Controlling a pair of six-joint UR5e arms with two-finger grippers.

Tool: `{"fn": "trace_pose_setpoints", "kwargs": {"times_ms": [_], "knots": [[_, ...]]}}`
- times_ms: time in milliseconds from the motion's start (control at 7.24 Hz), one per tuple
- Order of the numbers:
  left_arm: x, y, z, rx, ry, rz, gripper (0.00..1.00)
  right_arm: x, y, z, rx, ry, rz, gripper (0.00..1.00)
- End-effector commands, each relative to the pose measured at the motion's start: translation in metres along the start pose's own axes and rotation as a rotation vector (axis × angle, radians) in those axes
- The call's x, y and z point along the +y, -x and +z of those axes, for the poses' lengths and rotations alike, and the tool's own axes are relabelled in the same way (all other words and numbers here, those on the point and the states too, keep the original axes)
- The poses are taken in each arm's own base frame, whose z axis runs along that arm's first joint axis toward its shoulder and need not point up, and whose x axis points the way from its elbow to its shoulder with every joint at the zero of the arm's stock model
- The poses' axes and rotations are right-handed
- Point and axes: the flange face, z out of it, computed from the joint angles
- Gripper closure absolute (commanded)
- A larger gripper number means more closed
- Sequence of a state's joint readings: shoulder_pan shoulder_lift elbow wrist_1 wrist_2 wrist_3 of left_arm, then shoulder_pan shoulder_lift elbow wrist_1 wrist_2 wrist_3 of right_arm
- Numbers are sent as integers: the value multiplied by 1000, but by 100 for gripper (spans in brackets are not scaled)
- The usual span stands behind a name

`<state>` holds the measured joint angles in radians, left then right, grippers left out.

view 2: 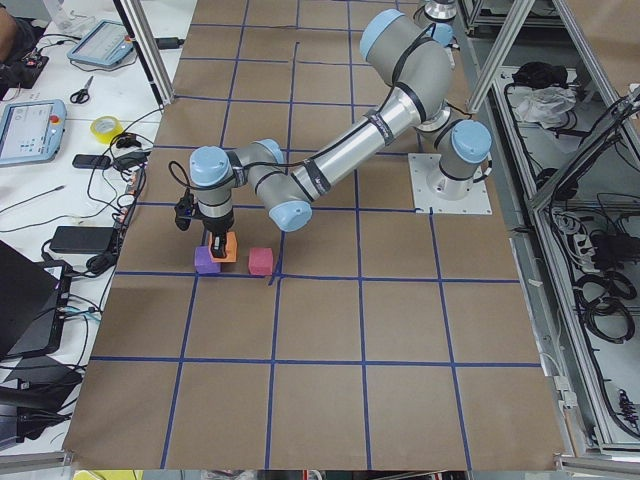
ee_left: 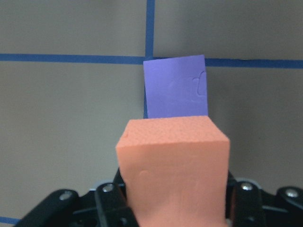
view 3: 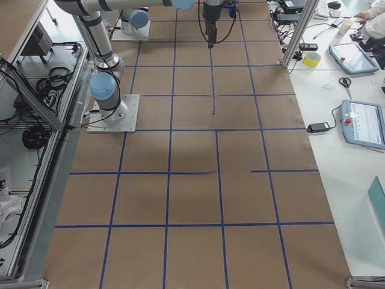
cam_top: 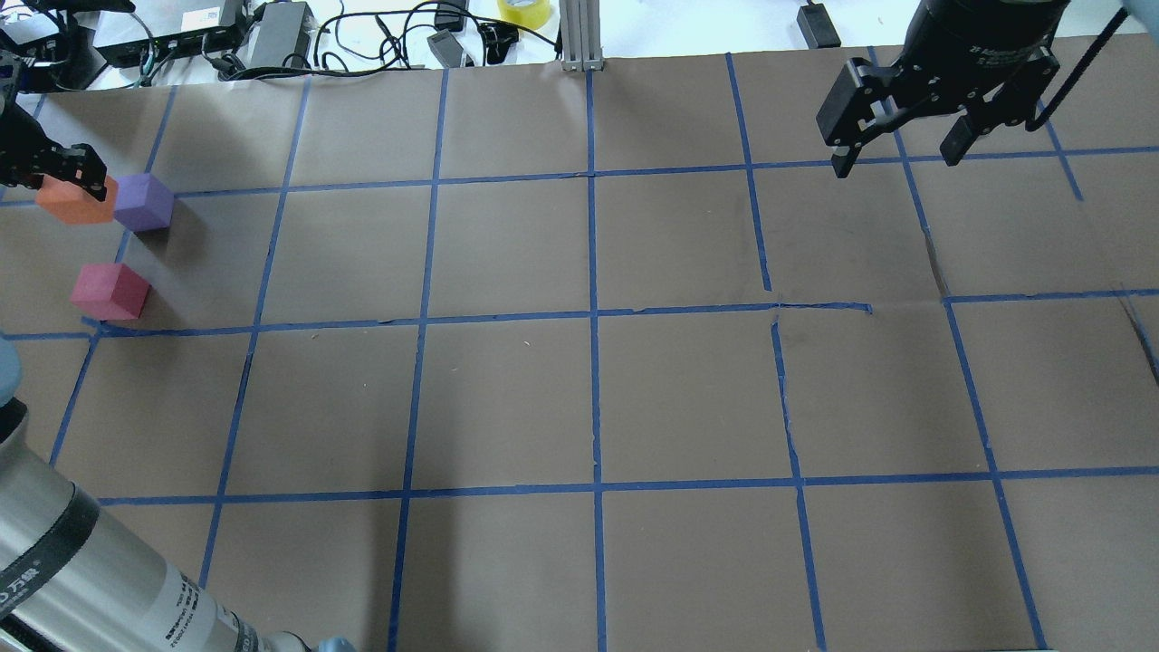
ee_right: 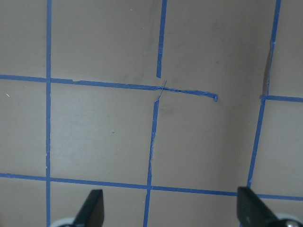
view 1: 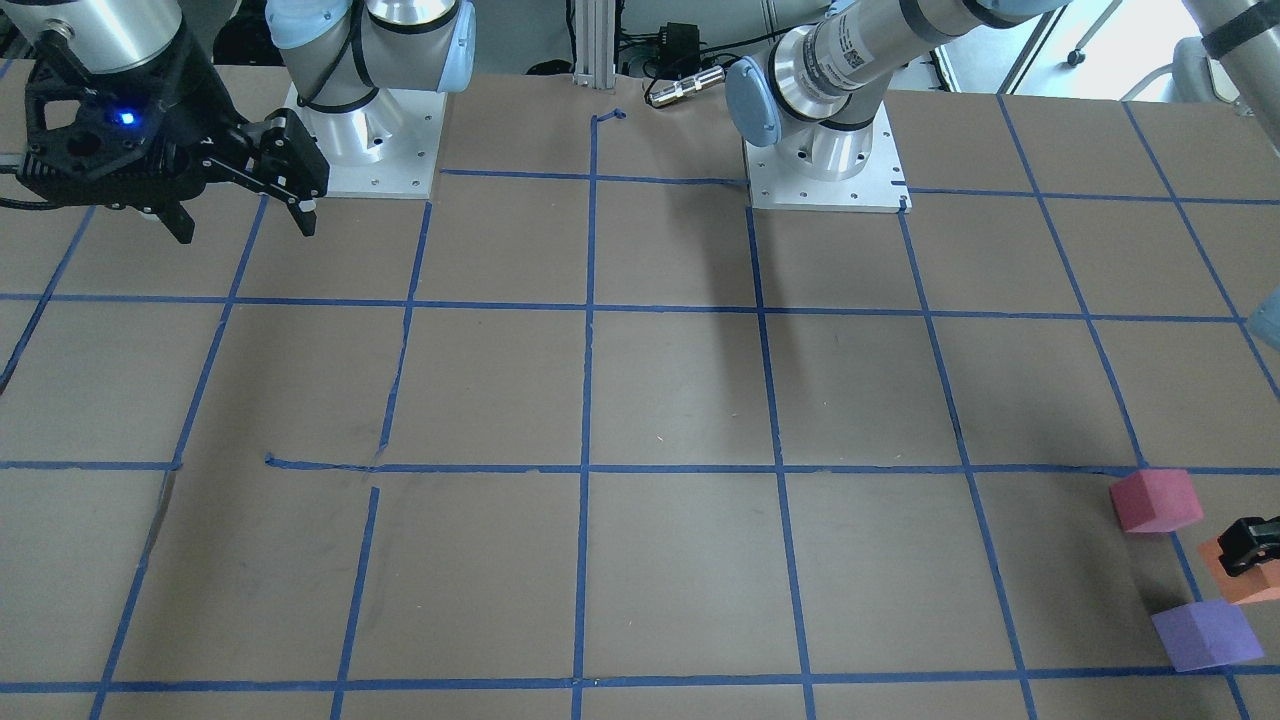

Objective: Arrange blocks in a line
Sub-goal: 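Place the orange cube between the purple and pink cubes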

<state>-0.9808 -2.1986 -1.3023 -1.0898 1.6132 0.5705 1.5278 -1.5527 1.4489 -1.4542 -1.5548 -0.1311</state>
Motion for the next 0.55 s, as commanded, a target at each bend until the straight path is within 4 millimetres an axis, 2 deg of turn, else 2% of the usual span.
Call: {"fn": "trace_pose_setpoints", "kwargs": {"times_ms": [0, 415], "knots": [[3, 1, 3, 14, 30, 56, 100, 0, 0, 1, -1, 1, -1, 0], [4, -1, 23, 28, 52, 70, 100, 0, 0, 0, 1, 0, -4, 0]]}}
